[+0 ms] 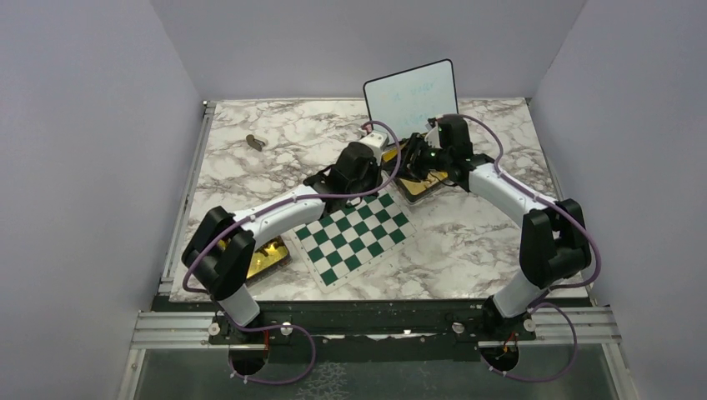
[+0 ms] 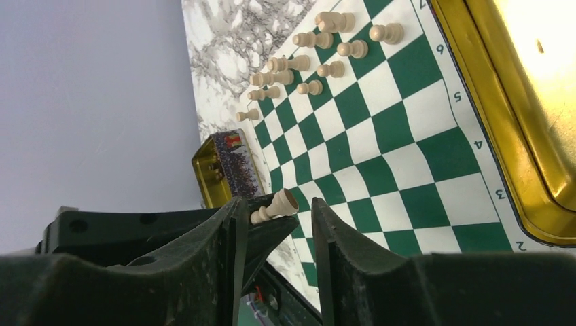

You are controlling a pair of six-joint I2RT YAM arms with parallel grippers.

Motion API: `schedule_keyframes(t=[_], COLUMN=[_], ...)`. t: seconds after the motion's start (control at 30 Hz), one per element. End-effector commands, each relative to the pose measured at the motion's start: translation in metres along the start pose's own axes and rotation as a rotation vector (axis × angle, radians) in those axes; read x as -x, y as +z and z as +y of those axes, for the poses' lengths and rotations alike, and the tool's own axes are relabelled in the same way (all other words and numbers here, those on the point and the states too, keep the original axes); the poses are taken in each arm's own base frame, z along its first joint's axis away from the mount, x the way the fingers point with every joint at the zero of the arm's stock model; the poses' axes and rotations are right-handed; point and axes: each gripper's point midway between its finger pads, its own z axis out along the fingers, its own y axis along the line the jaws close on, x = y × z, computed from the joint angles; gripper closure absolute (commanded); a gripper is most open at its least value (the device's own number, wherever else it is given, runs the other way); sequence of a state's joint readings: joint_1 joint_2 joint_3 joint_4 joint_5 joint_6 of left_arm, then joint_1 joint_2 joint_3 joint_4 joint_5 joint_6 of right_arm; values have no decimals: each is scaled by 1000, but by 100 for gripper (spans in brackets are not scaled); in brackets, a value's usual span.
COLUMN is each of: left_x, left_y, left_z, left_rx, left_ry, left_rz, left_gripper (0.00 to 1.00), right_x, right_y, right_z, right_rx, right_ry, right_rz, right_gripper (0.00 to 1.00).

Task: Set up the chess pieces on the board
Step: Place the chess piece on the chessboard.

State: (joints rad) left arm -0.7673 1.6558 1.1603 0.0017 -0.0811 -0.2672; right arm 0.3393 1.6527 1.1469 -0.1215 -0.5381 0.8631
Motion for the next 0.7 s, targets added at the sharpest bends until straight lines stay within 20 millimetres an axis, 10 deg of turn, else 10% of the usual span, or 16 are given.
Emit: schedule_keyframes(t=[0.0,0.3,0.67], left_x=[6,-33,-69], left_y=[-29,-79,-136], left_z=[7,42,133], left_rx=[53,98,295], left_ry=[-40,-153,-289], left_rz=[37,235,370], left_gripper=[100,100,100], right_x=[2,-1,-20], right_y=[-15,-39,-66], right_z=[9,7,20], right_rx=[-4,-39,29], right_ry=[-42,-121,-174], right_rz=[-41,-93,-96], right_gripper=[54,36,0])
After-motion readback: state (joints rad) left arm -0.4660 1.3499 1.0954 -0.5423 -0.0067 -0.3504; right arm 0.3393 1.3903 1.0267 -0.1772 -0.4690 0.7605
